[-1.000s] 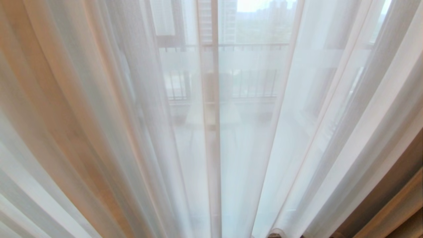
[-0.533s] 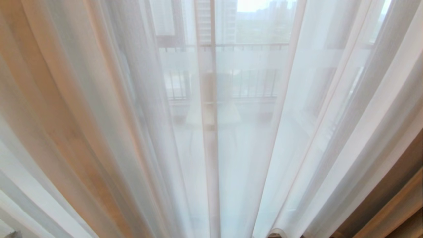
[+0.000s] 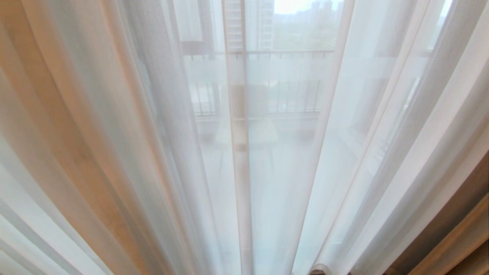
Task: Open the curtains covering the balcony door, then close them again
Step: Close the outer curtains on both sides
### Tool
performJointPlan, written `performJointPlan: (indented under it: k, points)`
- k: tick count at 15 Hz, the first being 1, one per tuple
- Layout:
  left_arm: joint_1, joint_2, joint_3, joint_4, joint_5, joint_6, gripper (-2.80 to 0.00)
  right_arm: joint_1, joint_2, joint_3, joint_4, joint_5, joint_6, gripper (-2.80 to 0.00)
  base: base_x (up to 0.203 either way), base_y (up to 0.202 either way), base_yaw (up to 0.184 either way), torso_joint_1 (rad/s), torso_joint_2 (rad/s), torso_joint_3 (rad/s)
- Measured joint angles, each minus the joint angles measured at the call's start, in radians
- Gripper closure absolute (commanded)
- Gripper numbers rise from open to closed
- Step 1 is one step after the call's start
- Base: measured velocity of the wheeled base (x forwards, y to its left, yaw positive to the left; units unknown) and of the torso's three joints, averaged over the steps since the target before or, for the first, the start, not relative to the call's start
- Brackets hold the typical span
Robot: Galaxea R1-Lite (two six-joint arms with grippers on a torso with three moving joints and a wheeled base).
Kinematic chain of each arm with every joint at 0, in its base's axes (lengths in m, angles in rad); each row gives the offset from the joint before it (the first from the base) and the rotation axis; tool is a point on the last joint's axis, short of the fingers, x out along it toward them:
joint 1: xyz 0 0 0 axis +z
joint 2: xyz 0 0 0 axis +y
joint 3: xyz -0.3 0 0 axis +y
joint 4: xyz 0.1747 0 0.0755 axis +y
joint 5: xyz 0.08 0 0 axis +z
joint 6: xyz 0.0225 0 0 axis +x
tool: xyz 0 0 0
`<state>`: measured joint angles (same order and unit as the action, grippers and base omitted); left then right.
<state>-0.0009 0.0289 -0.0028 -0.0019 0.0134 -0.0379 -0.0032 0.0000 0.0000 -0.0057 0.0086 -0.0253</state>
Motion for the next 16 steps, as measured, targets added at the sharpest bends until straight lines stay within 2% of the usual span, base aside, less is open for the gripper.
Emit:
performJointPlan:
  k: [16]
  points:
    - [0.001, -0.026, 0.001, 0.0, -0.002, -0.001, 0.0, 0.0, 0.0, 0.0, 0.0, 0.0, 0.0, 0.0, 0.0, 0.0, 0.0, 0.0, 0.0, 0.0]
